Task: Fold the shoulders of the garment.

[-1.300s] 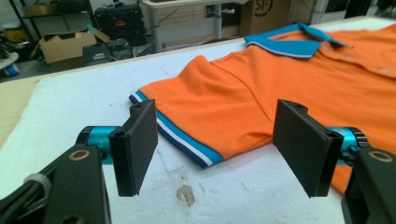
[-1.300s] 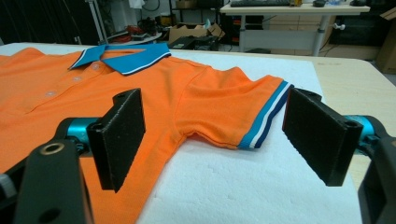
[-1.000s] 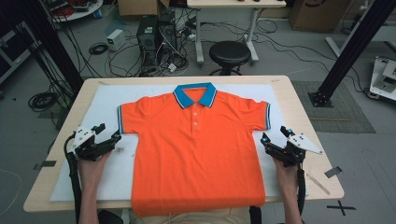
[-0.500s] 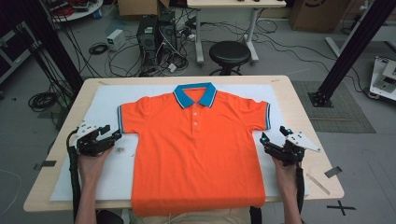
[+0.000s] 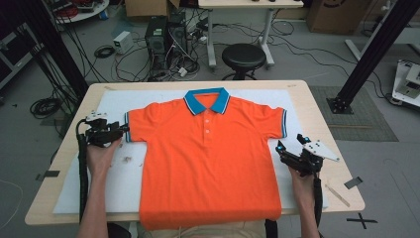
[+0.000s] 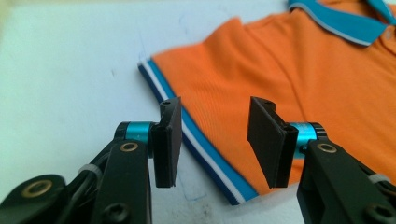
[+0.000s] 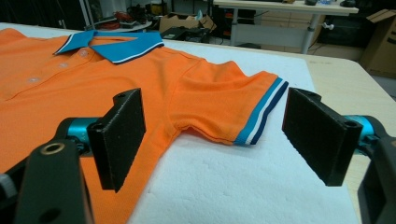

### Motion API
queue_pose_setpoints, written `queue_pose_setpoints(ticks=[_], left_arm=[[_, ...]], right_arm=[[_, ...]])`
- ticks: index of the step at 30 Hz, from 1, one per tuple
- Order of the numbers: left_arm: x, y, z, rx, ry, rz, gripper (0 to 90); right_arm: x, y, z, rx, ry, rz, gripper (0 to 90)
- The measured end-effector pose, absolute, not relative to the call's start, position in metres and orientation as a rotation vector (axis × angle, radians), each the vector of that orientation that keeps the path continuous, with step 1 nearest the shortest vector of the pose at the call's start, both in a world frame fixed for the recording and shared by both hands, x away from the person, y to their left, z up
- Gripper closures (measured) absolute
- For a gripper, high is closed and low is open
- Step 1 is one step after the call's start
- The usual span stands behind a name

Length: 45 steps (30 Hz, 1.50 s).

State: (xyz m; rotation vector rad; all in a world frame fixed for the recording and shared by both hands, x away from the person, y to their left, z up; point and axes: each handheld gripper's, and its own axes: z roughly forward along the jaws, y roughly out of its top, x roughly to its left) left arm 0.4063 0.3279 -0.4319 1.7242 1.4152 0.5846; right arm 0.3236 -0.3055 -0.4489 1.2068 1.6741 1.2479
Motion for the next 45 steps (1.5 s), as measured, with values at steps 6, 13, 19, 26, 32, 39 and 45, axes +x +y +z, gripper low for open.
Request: queue_pose_setpoints(ticks=[6,13,19,26,32,39,45], left_arm=[[0.409,0.327,-0.438,1.739,1.435,0.552,56.3],[0.410,0.318,-0.444,1.806,1.447,0.570,58.1],[0.410,0.317,-0.449,1.791,1.455,0.557,59.4],[0.408,0.318,-0.450,1.776,1.442,0.528,65.6],[0.408,0.319,-0.450,1.756,1.442,0.491,56.0],[0.408,0.318,-0.450,1.775,1.449,0.510,56.4],[0.408,0.317,-0.450,1.785,1.428,0.509,60.0]], right_arm=[[0.323,-0.305,-0.449,1.207,1.675,1.239,22.0],[0.323,-0.304,-0.449,1.197,1.673,1.233,22.0],[0.322,-0.303,-0.449,1.202,1.675,1.229,22.0],[0.322,-0.303,-0.449,1.197,1.678,1.222,22.0],[0.323,-0.302,-0.449,1.191,1.678,1.220,22.0],[0.324,-0.303,-0.449,1.199,1.687,1.216,22.0],[0.324,-0.302,-0.449,1.201,1.692,1.211,22.0]])
